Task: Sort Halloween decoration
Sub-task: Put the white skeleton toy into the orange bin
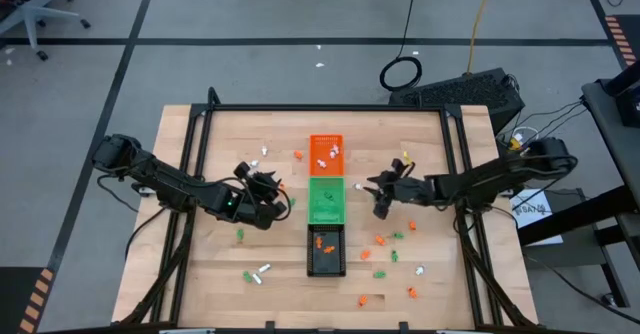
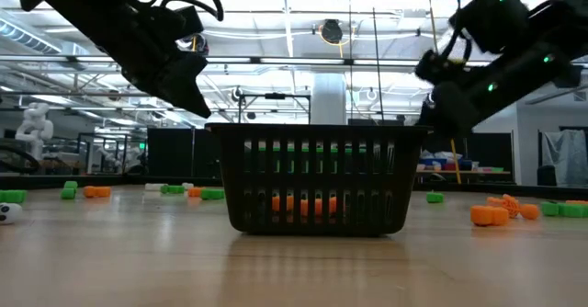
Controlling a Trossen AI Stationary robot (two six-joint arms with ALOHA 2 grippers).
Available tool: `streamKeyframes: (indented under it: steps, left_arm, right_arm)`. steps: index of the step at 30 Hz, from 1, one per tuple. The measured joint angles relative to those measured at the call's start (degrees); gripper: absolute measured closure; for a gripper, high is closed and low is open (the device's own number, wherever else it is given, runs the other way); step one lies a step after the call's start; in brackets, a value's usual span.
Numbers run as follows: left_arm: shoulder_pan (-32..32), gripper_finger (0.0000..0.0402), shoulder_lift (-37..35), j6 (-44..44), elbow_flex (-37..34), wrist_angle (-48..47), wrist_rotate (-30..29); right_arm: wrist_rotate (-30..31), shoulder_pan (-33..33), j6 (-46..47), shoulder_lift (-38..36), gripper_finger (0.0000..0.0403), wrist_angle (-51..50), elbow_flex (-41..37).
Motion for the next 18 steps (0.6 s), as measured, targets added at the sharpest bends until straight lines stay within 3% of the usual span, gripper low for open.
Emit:
streamKeyframes:
  steps: [10,15,18]
  left_arm:
    - [0.0,0.0279,0.0,0.2,0.0,0.3,0.7]
    - [0.0,0.0279,0.0,0.3,0.0,0.1,2.0]
    - [-0.2,0.0279,0.0,0.3,0.0,0.1,2.3]
  right_arm:
    - [-1.4,-3.4,-1.2,15.4,0.0246,-0.2,6.7]
    - [-3.9,-5.4,-1.4,19.6,0.0253,0.3,8.1]
    - [-6.9,-6.3,-0.4,20.7,0.0277,1.3,8.1]
